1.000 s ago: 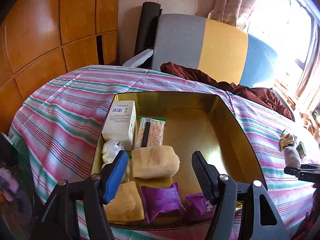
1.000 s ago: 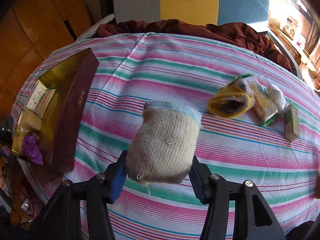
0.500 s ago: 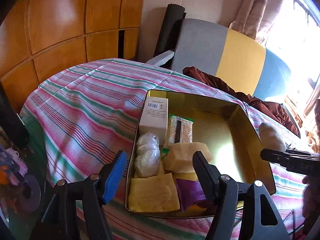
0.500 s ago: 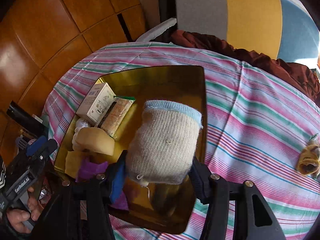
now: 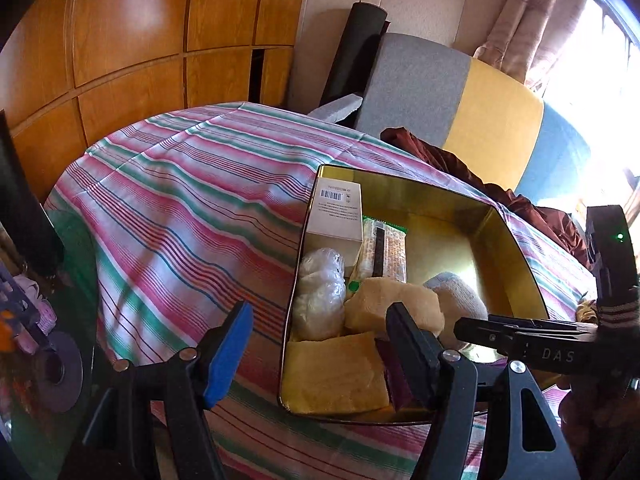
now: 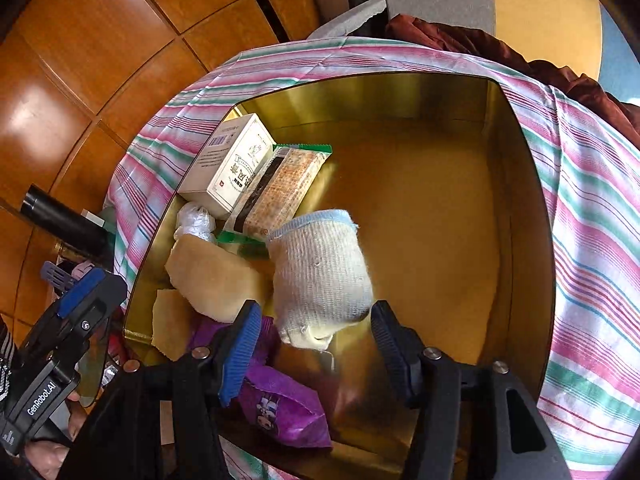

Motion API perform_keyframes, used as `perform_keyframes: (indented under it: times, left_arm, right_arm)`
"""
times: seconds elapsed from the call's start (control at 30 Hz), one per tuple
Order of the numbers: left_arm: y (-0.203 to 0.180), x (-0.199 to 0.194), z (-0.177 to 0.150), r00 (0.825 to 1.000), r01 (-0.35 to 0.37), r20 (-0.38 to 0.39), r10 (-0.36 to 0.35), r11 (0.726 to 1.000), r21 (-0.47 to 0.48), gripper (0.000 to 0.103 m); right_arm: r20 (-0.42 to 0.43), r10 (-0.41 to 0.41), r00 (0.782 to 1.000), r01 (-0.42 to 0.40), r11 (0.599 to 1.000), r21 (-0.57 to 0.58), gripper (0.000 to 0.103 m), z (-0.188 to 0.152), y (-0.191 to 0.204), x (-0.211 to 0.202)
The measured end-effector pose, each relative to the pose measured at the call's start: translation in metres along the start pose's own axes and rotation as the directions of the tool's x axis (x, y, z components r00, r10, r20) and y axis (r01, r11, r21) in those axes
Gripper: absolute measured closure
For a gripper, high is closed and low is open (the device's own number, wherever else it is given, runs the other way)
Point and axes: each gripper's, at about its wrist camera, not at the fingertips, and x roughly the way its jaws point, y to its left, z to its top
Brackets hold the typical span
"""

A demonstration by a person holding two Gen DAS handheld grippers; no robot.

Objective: Organize objects
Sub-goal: 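Carry the beige knit sock over the gold tray and release it with the right gripper, then move both tools back toward the items on the striped sheet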

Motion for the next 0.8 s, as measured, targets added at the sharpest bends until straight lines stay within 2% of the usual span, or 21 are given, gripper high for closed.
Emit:
perform_keyframes:
  times: [0.17,0.3,0.43,0.67,0.8]
  left_arm:
    - [-0.006,-0.003,-0.001,1.0,0.008,0.004,-0.008,1.0,0.014,0.032]
    - [-0.013,-0.008,-0.001,1.0,0.005,0.016,-0.006,0.999,0.037,0.031]
    - [-0.021,-0.015,0.0,0.999,-0.002,0.037,0.0,0.998,0.065,0.029]
    - [-0.038,-0.026,0.002,0.998,0.006,0.058,-0.013,0.993,0.12,0.028]
    - [-0.053,-0.03,0.004,0.998,0.024,0.061,-0.034,0.988,0.151,0.027]
  right_arm:
    - [0.062,-0.051,0.997,0.052,0.999,-0.011,0.043,-0.007,0.002,-0.021]
    - [0.119,-0.095,0.988,0.097,0.995,-0.014,0.034,-0.011,0.001,-0.039]
    - [0.169,-0.127,0.977,0.129,0.992,-0.004,0.032,-0.012,-0.005,-0.058]
    - [0.234,-0.191,0.953,0.182,0.981,0.061,0.031,-0.014,-0.043,-0.099]
    - [0.26,-0.257,0.931,0.235,0.965,0.114,0.031,-0.018,-0.075,-0.123]
